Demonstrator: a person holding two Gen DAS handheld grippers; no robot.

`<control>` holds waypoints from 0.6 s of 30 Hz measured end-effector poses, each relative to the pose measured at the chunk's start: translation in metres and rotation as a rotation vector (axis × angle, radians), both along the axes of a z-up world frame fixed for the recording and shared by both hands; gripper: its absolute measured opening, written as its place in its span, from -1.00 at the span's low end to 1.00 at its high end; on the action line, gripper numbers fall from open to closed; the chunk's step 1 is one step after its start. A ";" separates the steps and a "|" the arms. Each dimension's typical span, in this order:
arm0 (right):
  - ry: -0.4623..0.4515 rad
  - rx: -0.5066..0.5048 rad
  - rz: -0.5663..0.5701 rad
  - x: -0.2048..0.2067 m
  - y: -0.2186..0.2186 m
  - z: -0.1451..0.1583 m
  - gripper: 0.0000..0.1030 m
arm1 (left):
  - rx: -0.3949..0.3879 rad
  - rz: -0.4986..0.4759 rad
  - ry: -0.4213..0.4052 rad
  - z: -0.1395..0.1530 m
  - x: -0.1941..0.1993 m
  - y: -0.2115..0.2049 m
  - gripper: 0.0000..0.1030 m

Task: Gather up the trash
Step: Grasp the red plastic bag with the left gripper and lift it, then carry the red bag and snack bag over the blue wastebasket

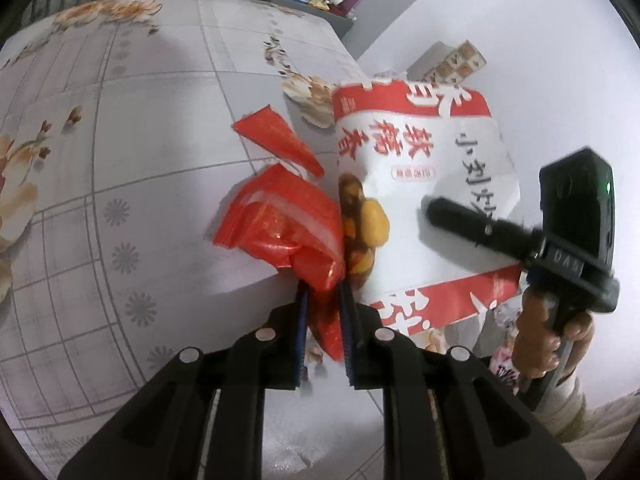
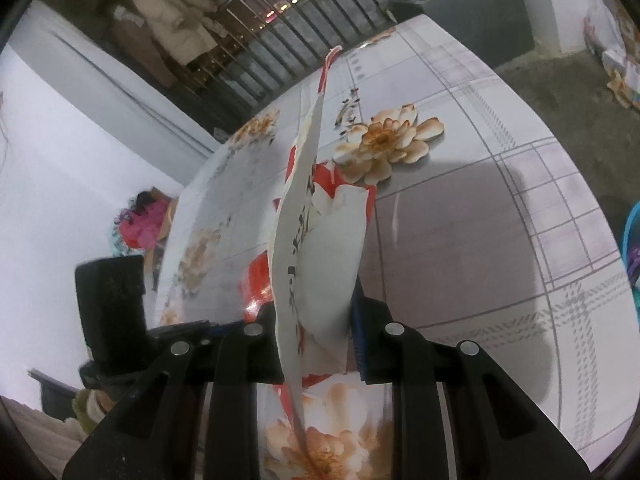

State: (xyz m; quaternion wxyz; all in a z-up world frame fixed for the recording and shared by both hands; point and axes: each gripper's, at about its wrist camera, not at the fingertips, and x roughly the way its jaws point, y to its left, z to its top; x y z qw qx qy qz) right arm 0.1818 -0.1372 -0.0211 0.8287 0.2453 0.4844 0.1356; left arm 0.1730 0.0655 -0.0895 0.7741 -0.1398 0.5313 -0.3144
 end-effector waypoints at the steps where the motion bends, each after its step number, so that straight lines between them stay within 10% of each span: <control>1: 0.002 -0.002 0.000 0.000 0.000 0.000 -0.58 | -0.020 0.012 0.014 -0.001 0.002 0.003 -0.69; 8: 0.028 0.009 -0.018 -0.003 -0.003 -0.006 -0.58 | -0.102 0.081 0.063 -0.005 0.013 0.011 -0.63; 18: 0.012 0.021 -0.040 -0.012 -0.012 0.000 -0.58 | 0.075 0.059 -0.127 0.028 0.002 -0.020 -0.70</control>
